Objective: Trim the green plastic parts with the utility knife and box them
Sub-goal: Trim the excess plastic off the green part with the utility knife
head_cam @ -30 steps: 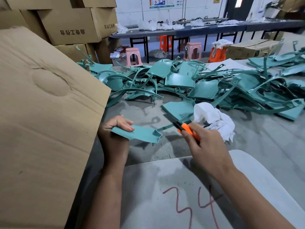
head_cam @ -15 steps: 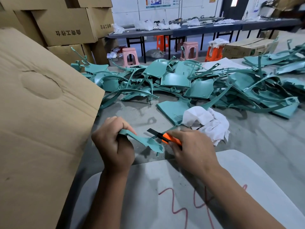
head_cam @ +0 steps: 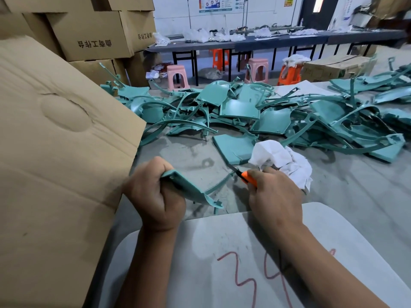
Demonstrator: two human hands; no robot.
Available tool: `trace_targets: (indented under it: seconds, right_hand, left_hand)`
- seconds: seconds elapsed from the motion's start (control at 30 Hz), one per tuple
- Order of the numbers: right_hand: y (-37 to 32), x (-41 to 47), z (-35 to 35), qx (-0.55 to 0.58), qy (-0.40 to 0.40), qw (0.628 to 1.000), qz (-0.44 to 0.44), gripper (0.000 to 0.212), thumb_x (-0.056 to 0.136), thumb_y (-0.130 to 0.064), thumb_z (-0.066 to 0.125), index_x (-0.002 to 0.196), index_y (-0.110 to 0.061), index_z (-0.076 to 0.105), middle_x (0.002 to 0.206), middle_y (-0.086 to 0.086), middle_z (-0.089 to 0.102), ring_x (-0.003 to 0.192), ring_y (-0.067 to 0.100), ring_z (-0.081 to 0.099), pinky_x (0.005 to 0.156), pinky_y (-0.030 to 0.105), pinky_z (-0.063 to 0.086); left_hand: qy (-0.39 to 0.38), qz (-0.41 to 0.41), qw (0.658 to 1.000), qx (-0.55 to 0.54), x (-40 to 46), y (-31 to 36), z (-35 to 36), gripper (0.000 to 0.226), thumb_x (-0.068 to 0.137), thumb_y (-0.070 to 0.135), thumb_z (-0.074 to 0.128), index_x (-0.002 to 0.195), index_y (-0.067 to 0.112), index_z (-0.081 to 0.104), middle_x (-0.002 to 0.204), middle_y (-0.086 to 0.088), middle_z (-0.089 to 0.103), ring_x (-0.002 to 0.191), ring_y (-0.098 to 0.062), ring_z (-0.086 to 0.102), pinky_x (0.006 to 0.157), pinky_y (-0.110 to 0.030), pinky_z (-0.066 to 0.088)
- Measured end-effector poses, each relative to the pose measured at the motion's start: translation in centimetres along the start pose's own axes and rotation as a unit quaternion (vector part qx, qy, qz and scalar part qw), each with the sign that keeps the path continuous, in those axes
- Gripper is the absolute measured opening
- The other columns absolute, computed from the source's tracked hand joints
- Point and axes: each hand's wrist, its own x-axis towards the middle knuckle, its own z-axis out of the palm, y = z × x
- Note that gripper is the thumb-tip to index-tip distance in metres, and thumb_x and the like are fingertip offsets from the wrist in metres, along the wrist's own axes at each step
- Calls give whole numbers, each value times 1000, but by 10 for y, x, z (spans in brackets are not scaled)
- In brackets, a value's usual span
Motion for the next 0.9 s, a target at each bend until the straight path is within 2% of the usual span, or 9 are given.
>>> trace_targets:
  seconds: [0.1,0.27,0.4,0.47,0.63,0.67,0.77,0.83,0.9]
  right_hand:
    - [1,-3,-2,-9,-14,999,-31,16,97,-29,60,103,-27,75,86,-3,62,84,25,59,62,35,36]
    - [-12,-13,-5,70,-57,990,-106,26,93,-43,54,106,-31,73,80,-11,57,78,19,56,62,35,47]
    - [0,1,-5,51,-4,998,-46,25,97,-40,56,108,-31,76,82,-7,60,78,22,58,59,32,38]
    - [5,3,-4,14,-20,999,-31,25,98,-38,56,110,-29,76,88,-3,63,83,24,60,61,32,39]
    - [-11,-11,-7,89,-71,983,-141,40,91,-49,43,106,-31,74,76,-12,56,72,18,55,60,35,49]
    - [-13,-11,-8,101,-72,981,-150,36,91,-47,45,106,-32,74,75,-12,55,71,17,53,58,35,48]
    - [-7,-3,-5,87,-23,991,-103,20,97,-38,60,107,-31,76,75,-14,52,70,17,50,56,32,37]
    - [1,3,-3,41,-17,998,-42,19,99,-32,60,108,-29,76,81,-6,57,77,22,55,60,33,34]
    - [3,2,0,19,-33,999,-36,20,100,-34,58,109,-29,75,84,-3,58,81,25,56,62,34,34]
  left_hand:
    - [-2,-8,1000,6,-1,-4,-1,25,77,0,37,55,-2,48,50,-11,42,44,-27,38,44,-42,29]
    - [-10,-25,1000,-3,-3,-6,0,17,70,-2,37,56,-1,45,50,-9,39,46,-25,36,44,-41,26]
    - [-28,-28,999,-4,-5,-5,2,18,71,0,36,55,-1,44,49,-10,39,44,-27,36,43,-42,26]
    - [-36,-28,999,-3,-5,-4,3,17,70,0,37,55,-1,44,49,-10,39,44,-27,37,43,-42,26]
    - [-31,-38,999,-12,-6,-8,5,15,68,-4,36,55,-1,43,49,-11,39,44,-27,36,43,-42,26]
    - [-30,-37,999,-13,-7,-9,4,15,68,-3,36,55,-1,43,50,-11,39,45,-27,35,44,-41,25]
    - [-28,-37,999,-11,-7,-9,3,13,66,-2,35,56,-1,43,50,-11,38,46,-26,34,44,-41,24]
    - [-28,-35,999,-13,-7,-9,4,13,67,-2,35,56,-1,42,50,-10,37,45,-26,33,44,-41,24]
    - [-29,-34,999,-17,-7,-9,5,13,67,-2,35,56,0,42,50,-9,36,45,-26,33,44,-41,24]
